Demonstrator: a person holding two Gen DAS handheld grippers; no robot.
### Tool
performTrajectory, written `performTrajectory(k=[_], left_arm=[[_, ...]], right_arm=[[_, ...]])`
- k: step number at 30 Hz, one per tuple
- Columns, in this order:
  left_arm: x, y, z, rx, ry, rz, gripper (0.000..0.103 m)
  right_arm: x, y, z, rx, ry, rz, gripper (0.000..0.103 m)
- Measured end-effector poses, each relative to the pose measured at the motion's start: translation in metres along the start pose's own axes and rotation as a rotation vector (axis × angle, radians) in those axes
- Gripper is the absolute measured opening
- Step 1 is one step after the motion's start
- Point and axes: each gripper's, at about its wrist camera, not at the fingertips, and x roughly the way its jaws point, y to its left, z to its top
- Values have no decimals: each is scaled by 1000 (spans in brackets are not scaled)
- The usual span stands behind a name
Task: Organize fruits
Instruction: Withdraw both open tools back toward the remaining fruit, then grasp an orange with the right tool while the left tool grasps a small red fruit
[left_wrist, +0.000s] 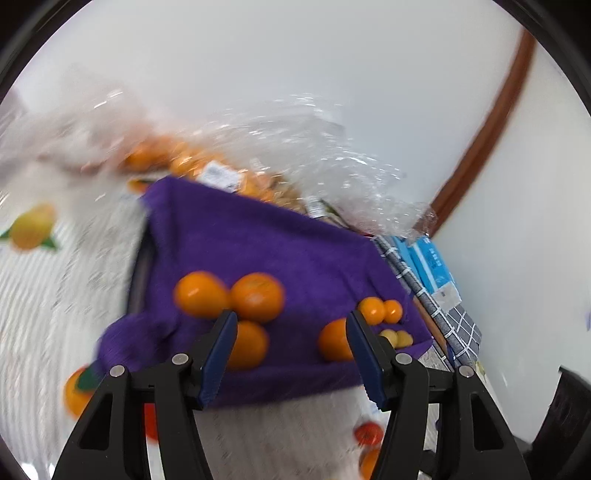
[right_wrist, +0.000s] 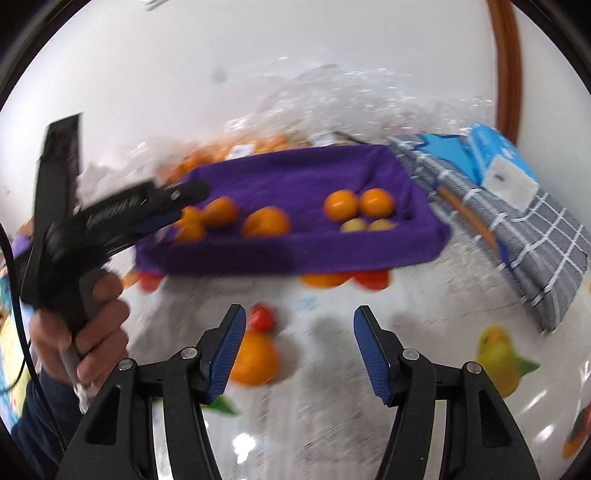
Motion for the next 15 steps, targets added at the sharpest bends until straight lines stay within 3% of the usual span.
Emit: performTrajectory(k=[5, 6, 7, 10, 15], left_arm=[[-28, 14, -17, 11, -31, 22, 59], [-30, 14, -20, 23, -26, 16, 59], [-32, 12, -23, 39, -17, -11, 59], [-31, -2, -29, 104, -8, -14, 59], [-11, -26, -54, 165, 152, -37, 58]], right_arm=[[24, 20, -15, -40, 51, 1, 61], [28, 22, -18, -46, 64, -10, 55], [33, 23, -20, -53, 91, -10, 41], [24, 20, -20, -51, 58, -11, 41], [5, -12, -27, -23, 29, -76, 41]])
